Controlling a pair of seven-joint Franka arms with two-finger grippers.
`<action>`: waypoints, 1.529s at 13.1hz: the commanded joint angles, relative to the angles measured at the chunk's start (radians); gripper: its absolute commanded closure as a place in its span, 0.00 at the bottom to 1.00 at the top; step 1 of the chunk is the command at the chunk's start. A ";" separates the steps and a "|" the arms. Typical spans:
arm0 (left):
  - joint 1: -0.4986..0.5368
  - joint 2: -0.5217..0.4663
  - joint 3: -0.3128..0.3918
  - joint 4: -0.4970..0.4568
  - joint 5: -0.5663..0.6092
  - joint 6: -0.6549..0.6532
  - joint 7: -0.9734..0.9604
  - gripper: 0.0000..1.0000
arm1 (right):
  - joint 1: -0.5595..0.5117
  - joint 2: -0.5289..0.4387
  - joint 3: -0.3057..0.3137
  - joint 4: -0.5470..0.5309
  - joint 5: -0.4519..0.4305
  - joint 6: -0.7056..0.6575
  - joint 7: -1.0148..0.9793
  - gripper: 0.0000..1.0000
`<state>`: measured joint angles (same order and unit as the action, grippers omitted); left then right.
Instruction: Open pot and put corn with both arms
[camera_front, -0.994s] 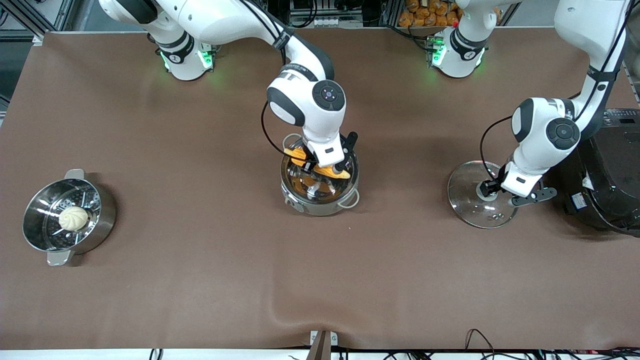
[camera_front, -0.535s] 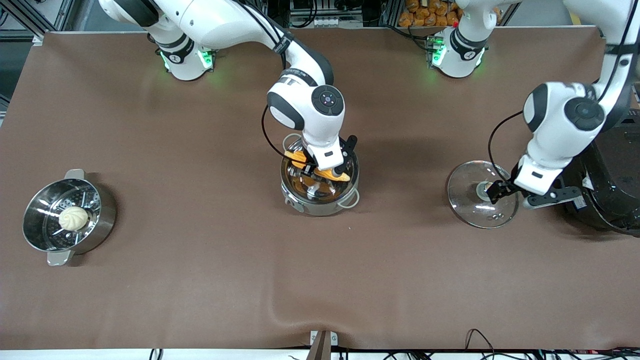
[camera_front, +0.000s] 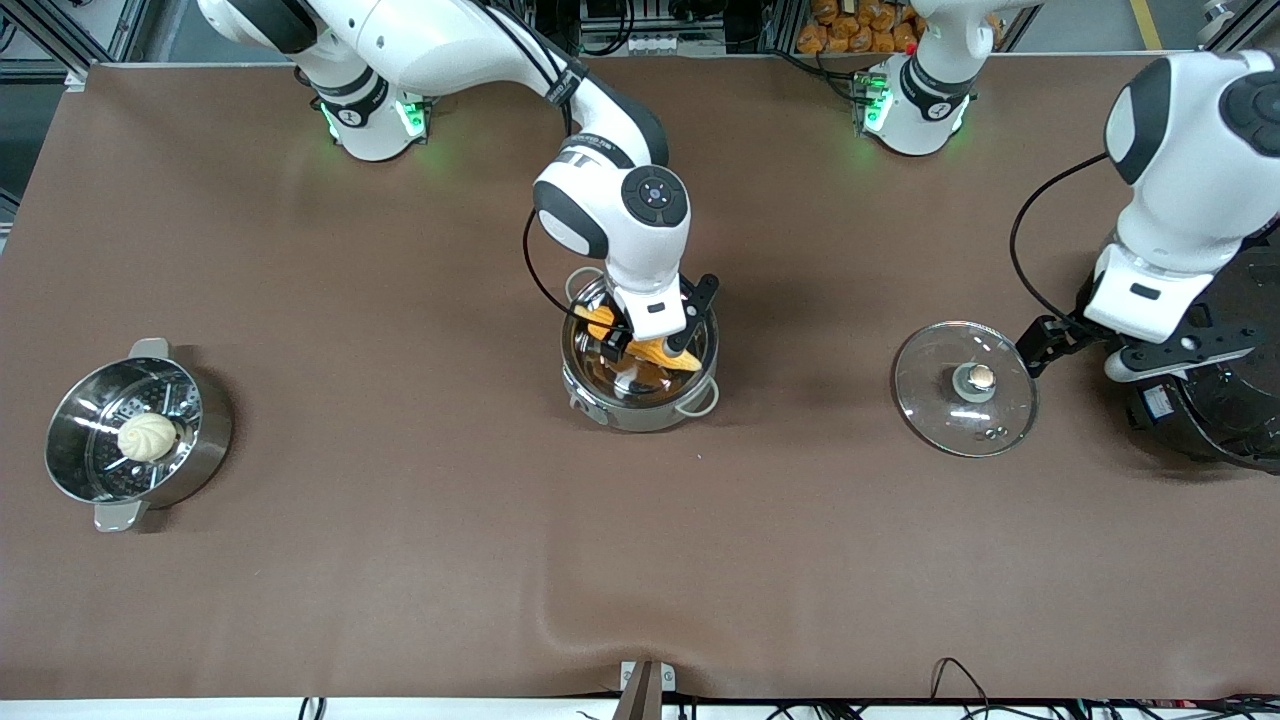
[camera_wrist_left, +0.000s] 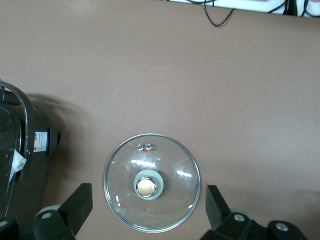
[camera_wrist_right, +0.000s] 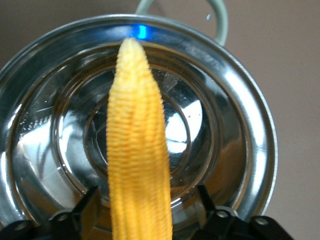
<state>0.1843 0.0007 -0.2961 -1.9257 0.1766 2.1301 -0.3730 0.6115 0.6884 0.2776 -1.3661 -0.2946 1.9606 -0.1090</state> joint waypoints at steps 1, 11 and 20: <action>0.017 -0.025 -0.003 0.013 -0.031 -0.051 0.000 0.00 | -0.042 -0.055 0.015 0.010 0.060 -0.028 0.020 0.00; 0.000 0.002 -0.023 0.211 -0.049 -0.208 0.017 0.00 | -0.497 -0.299 0.014 0.007 0.121 -0.265 0.020 0.00; 0.004 -0.010 -0.043 0.232 -0.101 -0.318 0.017 0.00 | -0.789 -0.619 0.014 -0.114 0.121 -0.488 0.022 0.00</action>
<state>0.1818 -0.0113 -0.3349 -1.7209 0.0926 1.8558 -0.3709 -0.1581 0.1858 0.2734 -1.3559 -0.1837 1.4546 -0.1021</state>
